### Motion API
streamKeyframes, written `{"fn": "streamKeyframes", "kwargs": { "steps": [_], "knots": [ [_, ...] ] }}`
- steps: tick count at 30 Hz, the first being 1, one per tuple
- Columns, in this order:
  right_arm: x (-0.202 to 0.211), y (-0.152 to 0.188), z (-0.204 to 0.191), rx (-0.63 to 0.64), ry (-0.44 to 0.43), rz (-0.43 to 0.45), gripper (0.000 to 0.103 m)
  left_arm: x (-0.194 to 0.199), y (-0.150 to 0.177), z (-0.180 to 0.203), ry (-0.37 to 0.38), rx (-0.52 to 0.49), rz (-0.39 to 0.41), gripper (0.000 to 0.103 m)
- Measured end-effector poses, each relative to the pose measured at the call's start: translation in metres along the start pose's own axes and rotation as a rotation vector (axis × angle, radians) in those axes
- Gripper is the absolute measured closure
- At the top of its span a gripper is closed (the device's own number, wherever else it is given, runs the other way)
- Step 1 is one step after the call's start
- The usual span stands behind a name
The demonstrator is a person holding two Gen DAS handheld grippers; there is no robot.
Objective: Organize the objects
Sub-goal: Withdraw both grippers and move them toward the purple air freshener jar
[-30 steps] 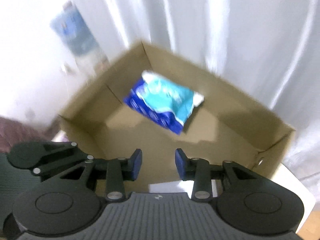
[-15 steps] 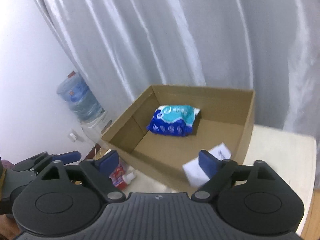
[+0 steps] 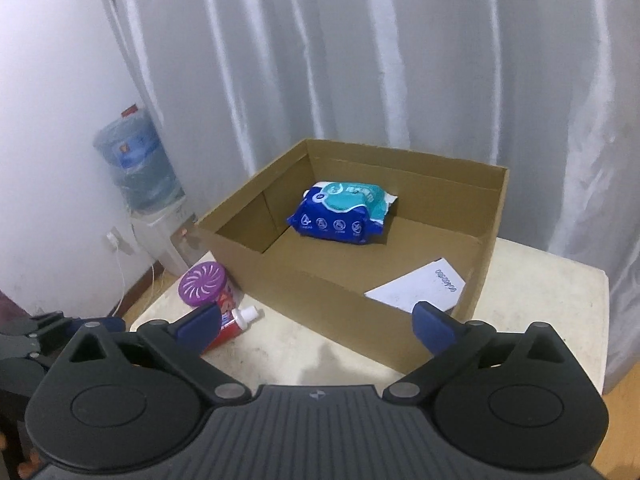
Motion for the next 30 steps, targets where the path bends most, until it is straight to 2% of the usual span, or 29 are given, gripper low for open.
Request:
{"fn": "streamKeyframes", "kwargs": {
  "steps": [8, 13, 18, 23, 30],
  "knots": [
    [0.004, 0.002, -0.019, 0.007, -0.046, 0.015, 0.000, 0.006, 0.006, -0.011, 0.001, -0.017, 0.034, 0.000],
    [0.006, 0.003, -0.023, 0.032, -0.027, 0.022, 0.000, 0.013, 0.009, -0.008, 0.045, -0.003, 0.052, 0.000],
    [0.010, 0.003, -0.024, 0.061, 0.024, 0.049, 0.000, 0.013, 0.018, -0.005, 0.045, -0.017, 0.052, 0.000],
    [0.011, 0.008, -0.031, 0.104, 0.049, 0.065, 0.000, 0.010, 0.028, -0.014, -0.010, -0.022, 0.070, 0.000],
    [-0.002, 0.010, -0.042, 0.056, -0.004, 0.052, 0.000, -0.001, 0.031, -0.035, -0.146, -0.066, 0.097, 0.000]
  ]
}}
Point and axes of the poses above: each gripper's, at about its wrist camera, not at the fingertips, and x roughly against the way its jaws point, z to its right, y to its underside, the point moved 8 cm from there along -x, roughly the way its jaws point, and after that the axes turned 9 degrees about z, right-handed, at the moved point
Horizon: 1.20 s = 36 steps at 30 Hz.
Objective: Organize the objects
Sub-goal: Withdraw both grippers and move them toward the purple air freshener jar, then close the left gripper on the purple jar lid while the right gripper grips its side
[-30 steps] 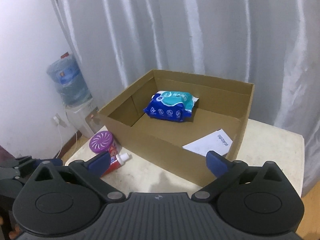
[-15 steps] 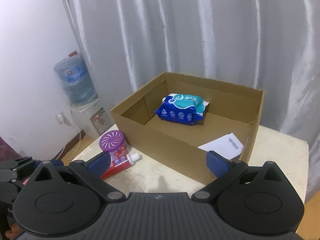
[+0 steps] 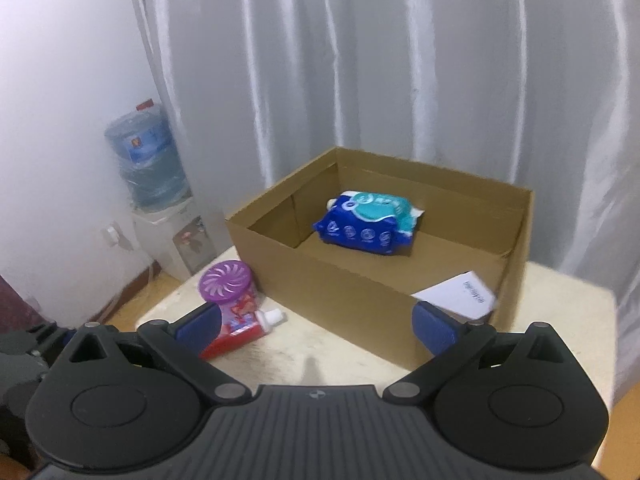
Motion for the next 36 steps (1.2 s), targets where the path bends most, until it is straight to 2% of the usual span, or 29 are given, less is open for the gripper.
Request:
{"fn": "streamKeyframes", "kwargs": {
  "steps": [4, 8, 14, 18, 20, 22, 25, 33, 36],
  "knots": [
    [-0.017, -0.005, -0.008, -0.076, -0.063, -0.008, 0.000, -0.013, -0.005, -0.009, -0.053, -0.052, 0.029, 0.000],
    [-0.045, -0.008, -0.022, -0.134, -0.143, -0.018, 0.000, -0.030, -0.013, -0.018, -0.050, -0.028, 0.067, 0.000],
    [-0.094, 0.002, -0.038, -0.205, -0.188, -0.070, 0.002, -0.063, -0.018, -0.028, -0.028, -0.008, 0.091, 0.005],
    [-0.122, 0.010, -0.043, -0.254, -0.196, -0.093, 0.012, -0.081, -0.015, -0.031, -0.007, -0.020, 0.080, 0.013],
    [-0.133, 0.013, -0.044, -0.272, -0.194, -0.095, 0.019, -0.089, -0.014, -0.033, -0.001, -0.016, 0.071, 0.025],
    [-0.143, 0.015, -0.045, -0.295, -0.195, -0.096, 0.027, -0.095, -0.013, -0.036, 0.013, -0.002, 0.061, 0.027],
    [-0.155, 0.020, -0.047, -0.314, -0.195, -0.110, 0.032, -0.102, -0.011, -0.038, 0.034, 0.012, 0.044, 0.029],
    [-0.175, 0.030, -0.045, -0.356, -0.180, -0.142, 0.038, -0.115, -0.005, -0.034, 0.065, 0.005, -0.001, 0.037],
    [-0.178, 0.033, -0.046, -0.354, -0.181, -0.151, 0.046, -0.115, -0.005, -0.032, 0.061, 0.002, 0.003, 0.041]
  ]
}}
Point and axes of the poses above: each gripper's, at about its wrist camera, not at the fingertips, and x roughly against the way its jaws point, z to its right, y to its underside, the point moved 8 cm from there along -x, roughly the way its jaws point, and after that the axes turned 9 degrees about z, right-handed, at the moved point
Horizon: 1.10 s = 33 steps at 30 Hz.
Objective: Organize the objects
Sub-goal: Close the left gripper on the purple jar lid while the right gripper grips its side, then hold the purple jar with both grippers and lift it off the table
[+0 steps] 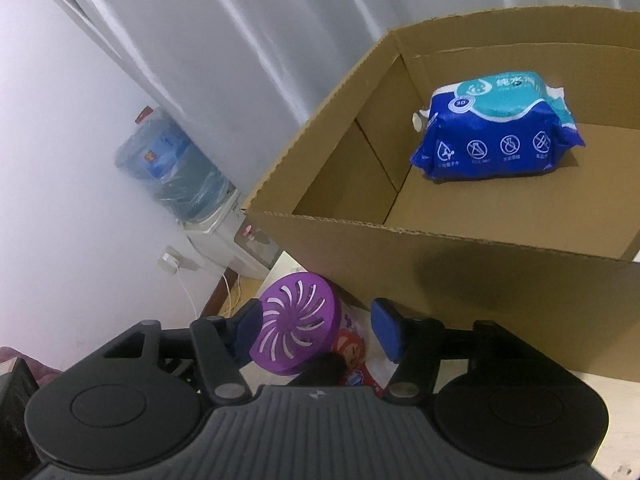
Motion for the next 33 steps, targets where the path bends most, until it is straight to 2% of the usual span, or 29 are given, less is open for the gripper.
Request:
{"fn": "streamKeyframes", "kwargs": {
  "steps": [3, 11, 21, 27, 33],
  "knots": [
    [-0.004, 0.003, -0.001, -0.007, -0.011, -0.015, 0.059, 0.001, 0.001, 0.001, -0.003, 0.006, 0.009, 0.041],
    [0.006, 0.001, -0.009, 0.007, -0.006, -0.002, 0.059, 0.012, -0.005, 0.002, -0.010, 0.022, 0.044, 0.043],
    [0.054, -0.002, -0.023, 0.041, -0.039, 0.015, 0.059, 0.049, -0.017, 0.021, 0.011, 0.004, 0.103, 0.043],
    [0.088, 0.010, -0.015, 0.076, -0.017, 0.002, 0.059, 0.063, -0.004, 0.048, 0.049, -0.014, 0.091, 0.043],
    [0.098, 0.033, 0.010, 0.059, 0.026, -0.061, 0.059, 0.060, 0.023, 0.069, 0.090, -0.055, 0.017, 0.043]
  ]
}}
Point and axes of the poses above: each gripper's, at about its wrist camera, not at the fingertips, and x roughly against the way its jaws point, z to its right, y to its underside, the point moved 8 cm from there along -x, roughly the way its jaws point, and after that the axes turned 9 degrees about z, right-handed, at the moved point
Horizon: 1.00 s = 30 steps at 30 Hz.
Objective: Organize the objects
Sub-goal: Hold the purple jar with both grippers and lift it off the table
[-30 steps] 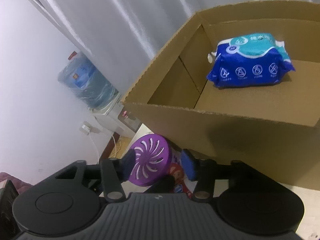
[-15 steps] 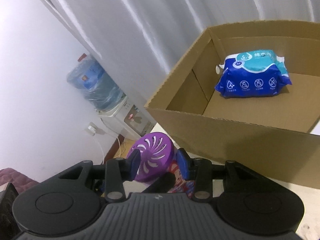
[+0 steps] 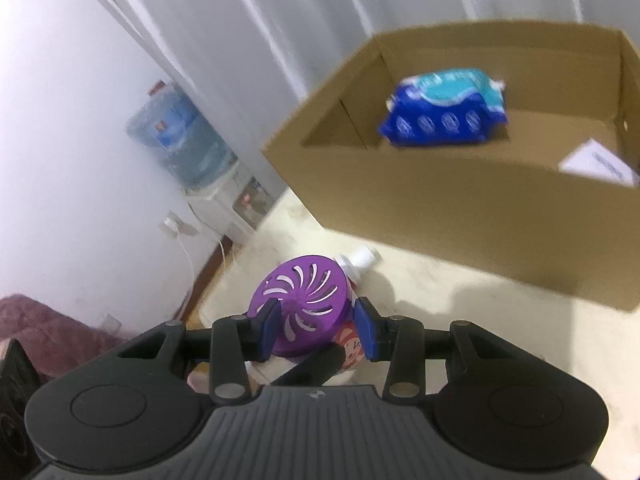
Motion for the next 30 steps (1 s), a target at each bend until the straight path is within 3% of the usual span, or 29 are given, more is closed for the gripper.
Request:
{"fn": "streamKeyframes", "kwargs": {
  "steps": [7, 19, 30],
  "knots": [
    [-0.003, 0.019, 0.014, -0.013, 0.024, -0.046, 0.059, -0.009, 0.017, 0.007, 0.029, -0.019, -0.064, 0.043],
    [-0.008, 0.018, 0.019, -0.058, 0.003, -0.078, 0.059, -0.023, 0.035, 0.011, 0.026, -0.058, -0.190, 0.039],
    [-0.010, 0.016, 0.022, -0.076, -0.003, -0.104, 0.059, -0.028, 0.036, 0.008, 0.030, -0.056, -0.197, 0.044]
  ]
}}
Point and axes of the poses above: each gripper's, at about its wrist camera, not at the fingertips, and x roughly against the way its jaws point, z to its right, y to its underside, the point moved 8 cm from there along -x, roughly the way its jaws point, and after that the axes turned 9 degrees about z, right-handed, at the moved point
